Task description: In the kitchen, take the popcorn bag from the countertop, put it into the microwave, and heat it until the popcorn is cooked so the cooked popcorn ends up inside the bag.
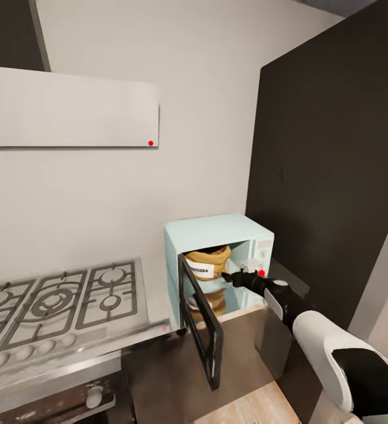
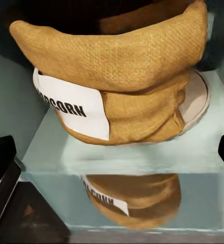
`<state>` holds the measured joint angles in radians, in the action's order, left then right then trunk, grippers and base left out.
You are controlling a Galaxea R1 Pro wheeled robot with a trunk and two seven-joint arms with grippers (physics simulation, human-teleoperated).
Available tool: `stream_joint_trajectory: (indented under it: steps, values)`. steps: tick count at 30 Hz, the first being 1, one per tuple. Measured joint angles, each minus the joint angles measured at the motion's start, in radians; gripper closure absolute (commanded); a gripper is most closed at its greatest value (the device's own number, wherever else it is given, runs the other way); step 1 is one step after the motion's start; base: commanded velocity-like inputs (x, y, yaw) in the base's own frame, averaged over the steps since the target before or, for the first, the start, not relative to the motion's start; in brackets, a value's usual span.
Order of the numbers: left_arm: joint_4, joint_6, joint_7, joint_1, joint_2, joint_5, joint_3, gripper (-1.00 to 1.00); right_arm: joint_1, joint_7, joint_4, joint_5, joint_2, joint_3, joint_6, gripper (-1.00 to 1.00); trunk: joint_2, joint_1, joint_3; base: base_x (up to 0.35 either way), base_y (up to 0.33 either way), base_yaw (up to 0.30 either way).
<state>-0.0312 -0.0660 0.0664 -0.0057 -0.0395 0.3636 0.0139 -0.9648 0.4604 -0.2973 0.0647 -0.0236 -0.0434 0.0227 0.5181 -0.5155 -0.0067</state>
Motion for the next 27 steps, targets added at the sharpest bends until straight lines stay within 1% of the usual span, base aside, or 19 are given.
stream_joint_trajectory:
  steps: [3,6,9,10,12,14,17,19,20,21,22,24,25,26,27]
  values:
    - [0.0,0.0,0.0,0.0,0.0,0.0,-0.001,-1.0,0.0,0.022,-0.016,-0.001,-0.034,0.001,0.008,-1.0,0.0,0.0,0.0,-0.346,0.0,0.0]
    - [0.0,0.0,0.0,0.0,0.0,0.0,0.0,-1.0,0.0,0.027,-0.033,-0.002,-0.041,0.001,0.039,-1.0,0.0,0.0,0.0,-0.345,0.0,0.0]
    - [0.0,0.0,0.0,0.0,0.0,0.0,0.0,-1.0,0.0,0.025,-0.024,0.003,-0.042,0.0,0.045,-1.0,0.0,0.0,0.0,-0.345,0.0,0.0]
    - [0.0,0.0,0.0,0.0,0.0,0.0,0.0,-1.0,0.0,0.025,-0.015,0.004,-0.046,0.0,0.045,-1.0,0.0,0.0,0.0,-0.345,0.0,0.0]
    - [0.0,0.0,0.0,0.0,0.0,0.0,0.0,-1.0,0.0,0.025,0.017,-0.004,-0.069,0.0,0.046,-1.0,0.0,0.0,0.0,-0.345,0.0,0.0]
    - [0.0,0.0,0.0,0.0,0.0,0.0,0.001,-1.0,0.0,0.025,0.103,-0.014,-0.1,0.001,0.045,-1.0,0.0,0.0,0.0,-0.345,0.0,0.0]
    - [0.0,-0.001,0.0,0.0,0.0,0.0,0.001,-1.0,0.0,0.023,0.273,-0.017,-0.14,0.0,0.038,-1.0,0.0,0.0,0.0,-0.345,0.0,0.0]
    - [0.0,0.0,0.0,0.0,0.0,0.0,0.0,-1.0,0.009,0.02,0.31,-0.017,-0.168,0.002,0.048,-1.0,0.0,0.0,0.0,-0.345,0.0,0.0]
    - [0.0,0.0,0.0,0.0,0.0,0.0,0.001,-1.0,0.053,0.016,0.323,-0.018,-0.187,0.0,0.052,-1.0,0.0,0.0,0.0,-0.345,0.0,0.0]
    - [0.0,0.0,0.0,0.0,0.0,0.0,0.001,-1.0,0.129,0.012,0.327,-0.019,-0.2,-0.002,0.053,-1.0,0.0,0.0,0.0,-0.345,0.0,0.0]
    - [0.0,0.0,0.0,0.0,0.0,0.0,0.001,-1.0,0.201,0.011,0.329,-0.019,-0.203,-0.001,0.055,-1.0,0.0,0.0,0.0,-0.345,0.0,0.0]
    - [0.0,0.0,0.0,0.0,0.0,0.0,0.001,-1.0,0.352,-0.009,0.33,-0.019,-0.197,0.001,0.056,-1.0,0.0,0.0,0.0,-0.272,0.0,0.0]
    - [0.0,0.0,0.0,0.0,0.0,0.0,0.001,-1.0,0.411,-0.033,0.33,-0.02,-0.194,0.0,0.054,-1.0,0.0,0.0,0.0,-0.113,0.0,0.0]
    - [0.0,0.0,0.0,0.0,0.0,0.0,0.001,-1.0,0.461,-0.07,0.33,-0.019,-0.194,0.001,0.056,-1.0,0.0,0.0,0.0,-0.046,0.0,0.0]
    - [0.0,0.0,0.0,0.0,0.0,0.0,0.0,-1.0,0.512,-0.134,0.33,-0.018,-0.193,0.002,0.052,-1.0,0.0,0.001,0.0,-0.024,0.0,0.0]
